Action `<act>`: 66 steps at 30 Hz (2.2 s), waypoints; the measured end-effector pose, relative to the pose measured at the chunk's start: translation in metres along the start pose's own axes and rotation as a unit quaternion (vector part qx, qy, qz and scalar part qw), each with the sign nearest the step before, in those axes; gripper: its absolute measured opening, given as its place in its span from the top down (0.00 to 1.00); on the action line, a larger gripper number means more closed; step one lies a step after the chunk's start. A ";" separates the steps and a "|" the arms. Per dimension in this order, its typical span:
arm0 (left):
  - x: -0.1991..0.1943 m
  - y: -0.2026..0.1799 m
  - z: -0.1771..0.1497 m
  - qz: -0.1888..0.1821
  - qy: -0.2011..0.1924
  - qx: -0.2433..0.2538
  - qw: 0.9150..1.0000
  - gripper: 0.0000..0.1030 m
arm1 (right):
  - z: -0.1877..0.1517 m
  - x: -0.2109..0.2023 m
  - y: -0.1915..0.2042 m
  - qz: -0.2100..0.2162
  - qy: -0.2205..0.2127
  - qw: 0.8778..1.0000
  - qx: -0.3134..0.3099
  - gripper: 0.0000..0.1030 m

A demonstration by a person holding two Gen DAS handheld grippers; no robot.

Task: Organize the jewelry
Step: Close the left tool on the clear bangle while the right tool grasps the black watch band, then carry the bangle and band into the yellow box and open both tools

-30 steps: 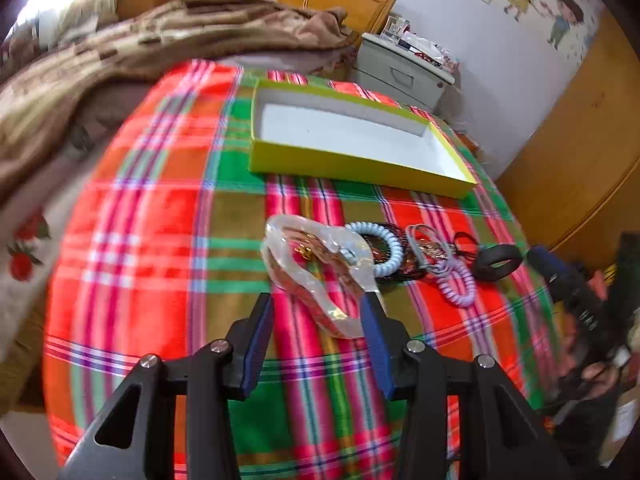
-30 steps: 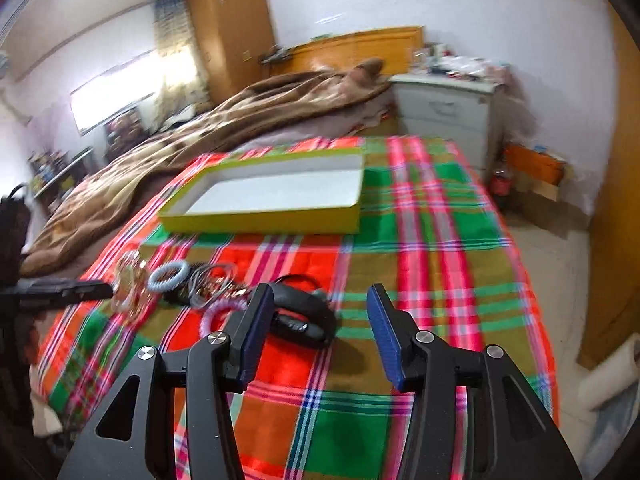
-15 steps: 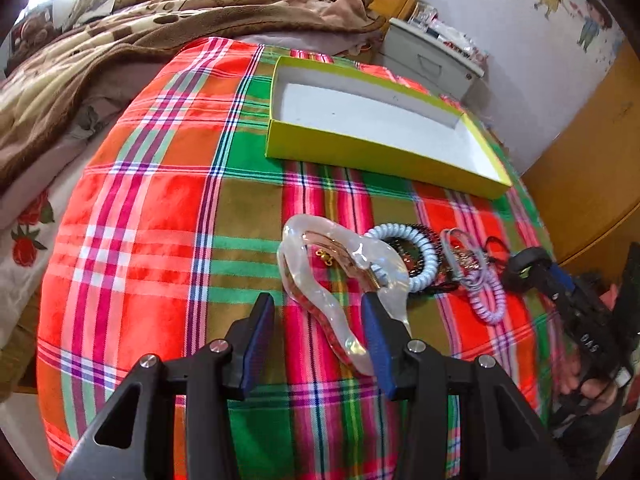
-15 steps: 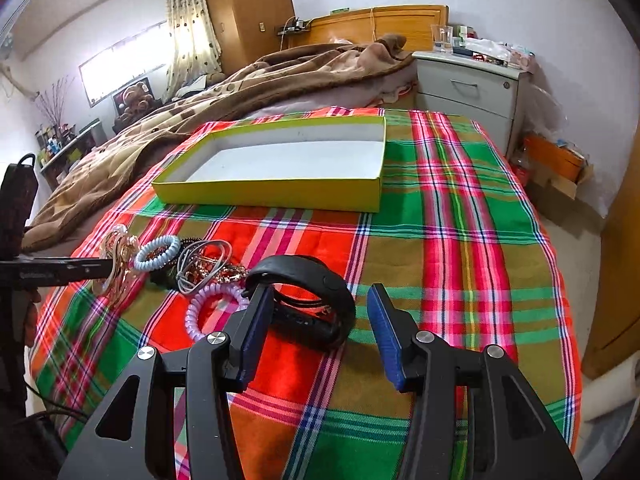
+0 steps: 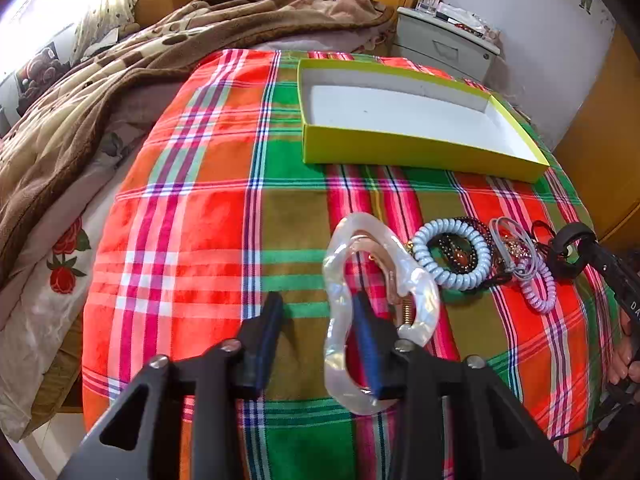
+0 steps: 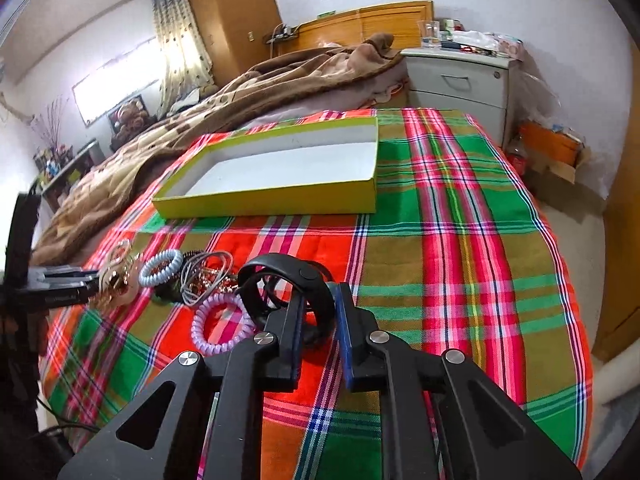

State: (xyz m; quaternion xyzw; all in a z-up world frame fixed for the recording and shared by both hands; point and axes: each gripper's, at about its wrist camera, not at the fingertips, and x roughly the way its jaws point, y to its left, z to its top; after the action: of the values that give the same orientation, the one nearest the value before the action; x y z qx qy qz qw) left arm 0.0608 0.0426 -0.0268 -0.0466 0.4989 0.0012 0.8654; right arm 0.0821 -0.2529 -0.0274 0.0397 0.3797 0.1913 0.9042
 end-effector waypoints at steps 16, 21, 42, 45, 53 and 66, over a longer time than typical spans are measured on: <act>-0.017 -0.001 0.016 -0.029 -0.033 0.011 0.999 0.88 | 0.034 -0.019 0.004 0.007 -0.054 0.998 0.024 0.93; -0.023 0.002 0.042 -0.037 -0.053 0.006 0.998 0.88 | 0.062 -0.011 0.010 0.001 -0.060 0.998 0.012 0.93; 0.045 -0.008 0.166 -0.059 -0.046 0.014 0.997 0.88 | 0.154 0.104 -0.011 -0.021 0.021 0.999 0.015 0.93; 0.059 -0.014 0.174 -0.060 -0.039 0.021 0.997 0.88 | 0.159 0.121 -0.015 -0.016 0.042 0.999 0.020 0.93; 0.091 -0.023 0.185 -0.043 -0.011 0.026 0.999 0.88 | 0.168 0.154 -0.010 -0.033 0.081 0.996 -0.003 0.93; 0.104 -0.029 0.185 -0.031 0.006 0.028 0.999 0.86 | 0.173 0.176 -0.008 -0.067 0.113 0.991 -0.031 0.93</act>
State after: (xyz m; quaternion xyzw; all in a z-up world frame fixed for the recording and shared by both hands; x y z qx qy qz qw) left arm 0.2742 0.0244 -0.0223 -0.0375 0.5023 -0.0402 0.8629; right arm 0.3188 -0.1817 -0.0246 -0.0356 0.4750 0.1452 0.8672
